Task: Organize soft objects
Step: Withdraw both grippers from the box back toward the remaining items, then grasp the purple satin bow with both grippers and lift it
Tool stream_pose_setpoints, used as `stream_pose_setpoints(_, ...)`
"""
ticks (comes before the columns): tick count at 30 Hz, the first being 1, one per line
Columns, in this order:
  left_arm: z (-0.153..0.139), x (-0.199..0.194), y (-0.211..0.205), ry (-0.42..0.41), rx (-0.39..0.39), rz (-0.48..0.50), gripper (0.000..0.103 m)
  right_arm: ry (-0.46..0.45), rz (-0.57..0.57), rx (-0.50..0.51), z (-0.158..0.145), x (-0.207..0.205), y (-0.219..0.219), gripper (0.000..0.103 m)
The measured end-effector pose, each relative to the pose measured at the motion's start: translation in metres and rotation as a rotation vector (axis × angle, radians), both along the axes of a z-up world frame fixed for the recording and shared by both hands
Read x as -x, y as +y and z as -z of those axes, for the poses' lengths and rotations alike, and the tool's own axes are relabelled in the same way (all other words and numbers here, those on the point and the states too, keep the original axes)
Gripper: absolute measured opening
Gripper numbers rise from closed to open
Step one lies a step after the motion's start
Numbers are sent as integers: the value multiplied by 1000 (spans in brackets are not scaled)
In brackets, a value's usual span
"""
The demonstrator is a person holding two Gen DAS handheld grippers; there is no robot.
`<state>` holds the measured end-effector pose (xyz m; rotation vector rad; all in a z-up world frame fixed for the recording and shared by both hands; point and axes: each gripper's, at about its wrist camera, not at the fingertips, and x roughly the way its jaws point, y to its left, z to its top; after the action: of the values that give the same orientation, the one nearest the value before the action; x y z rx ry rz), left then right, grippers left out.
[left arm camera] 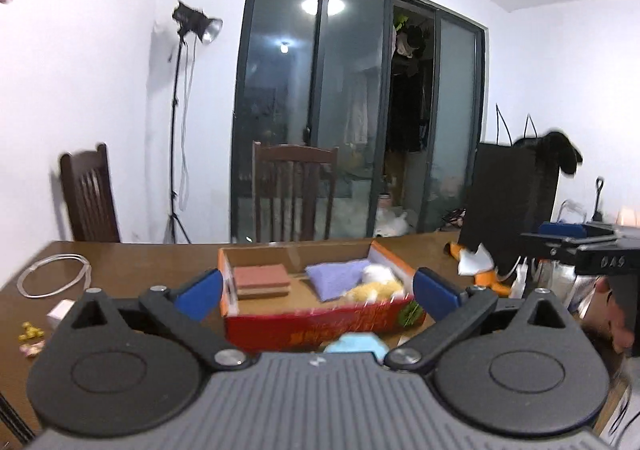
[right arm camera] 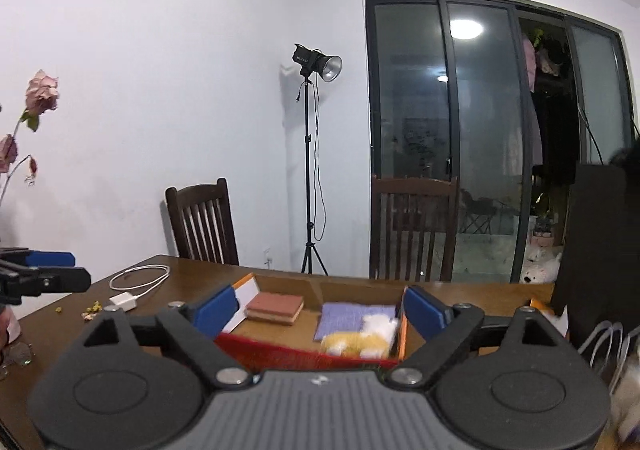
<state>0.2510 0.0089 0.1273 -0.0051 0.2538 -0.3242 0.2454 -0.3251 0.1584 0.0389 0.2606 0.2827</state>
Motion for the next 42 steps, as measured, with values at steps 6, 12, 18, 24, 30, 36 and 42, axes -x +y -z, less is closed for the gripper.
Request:
stream_pose_setpoints(6,61,50,7,94,9,-38,103,47,-14,-111,58,54,-4,95)
stream_pose_setpoints(12,86,54,20,203,29,-61,103,91,-15,-47,88,85,-11,97)
stream_pose_setpoints(18,86,22,5,223,72,-53,103,126,14,-106,92,64,-12,85)
stream_pose_setpoints(24,91,-29,-11,244,69,-31,93,212,-47,-169,112,27,9,64)
stream_pose_setpoints(30,107,-90,-21,328,64,25,75,289,-53,-164,131,-26,35,49)
stream_pose_setpoints(36,132,-125,-25,470,91,77,56,346,-57,-202,149,-67,52,42)
stream_pose_setpoints(42,147,-135,-9,547,252,139,25,402,-78,-228,165,-83,62,24)
